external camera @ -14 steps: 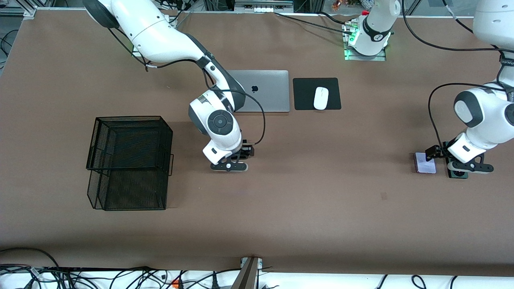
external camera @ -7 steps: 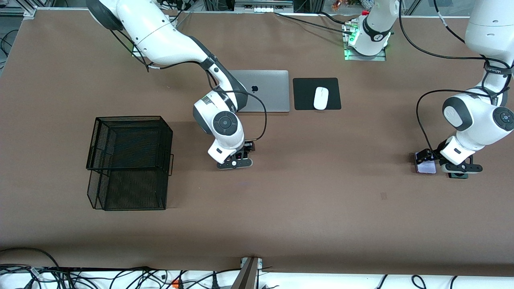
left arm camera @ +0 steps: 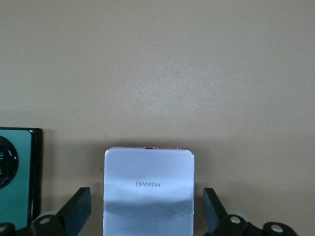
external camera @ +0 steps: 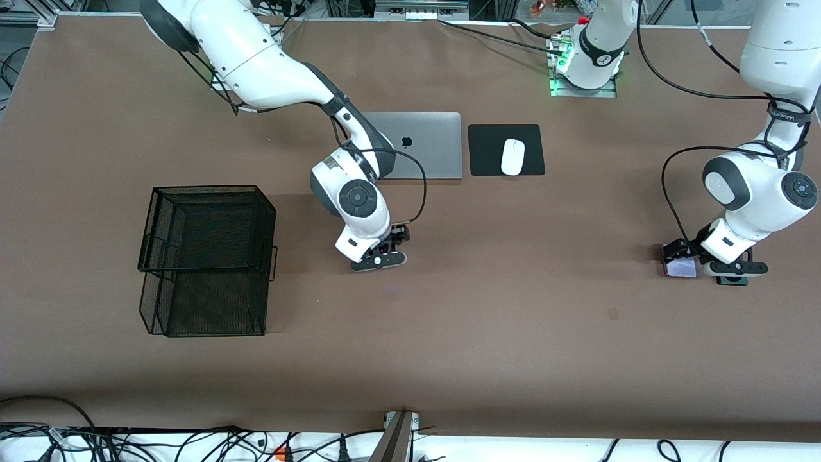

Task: Place phones with both arms
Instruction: 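Drop the black phone into the mesh basket with the right gripper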

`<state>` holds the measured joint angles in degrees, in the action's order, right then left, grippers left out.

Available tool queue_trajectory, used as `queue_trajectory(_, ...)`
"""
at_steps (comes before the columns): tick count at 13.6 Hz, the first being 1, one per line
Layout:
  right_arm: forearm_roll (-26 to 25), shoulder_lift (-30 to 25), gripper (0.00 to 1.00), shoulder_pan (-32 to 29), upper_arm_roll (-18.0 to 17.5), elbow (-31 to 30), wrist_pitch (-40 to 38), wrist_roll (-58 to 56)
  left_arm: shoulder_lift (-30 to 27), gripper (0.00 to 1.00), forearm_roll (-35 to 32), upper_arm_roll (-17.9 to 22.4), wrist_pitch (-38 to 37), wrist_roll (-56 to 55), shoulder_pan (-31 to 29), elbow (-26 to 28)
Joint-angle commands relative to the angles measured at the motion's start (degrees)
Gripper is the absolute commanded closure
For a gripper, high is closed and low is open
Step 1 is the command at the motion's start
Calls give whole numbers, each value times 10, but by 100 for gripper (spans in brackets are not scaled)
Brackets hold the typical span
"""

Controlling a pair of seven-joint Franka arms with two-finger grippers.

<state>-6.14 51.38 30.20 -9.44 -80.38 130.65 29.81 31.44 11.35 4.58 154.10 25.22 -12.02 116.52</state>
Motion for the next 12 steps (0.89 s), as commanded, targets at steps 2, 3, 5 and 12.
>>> queue_trajectory(2,12,-7,0,2,1,-14,9,-17,7,0,24,-6,16,12,-5,4)
queue_trajectory(3,10,-8,1,5,2,-14,10,-15,11,0,37,-6,23,12,-5,5)
queue_trajectory(5,3,-9,21,6,4,-14,10,-17,16,0,39,-6,30,12,-5,5)
queue_trajectory(12,6,-19,87,0,7,-12,5,-29,20,9,55,-7,30,11,-3,5)
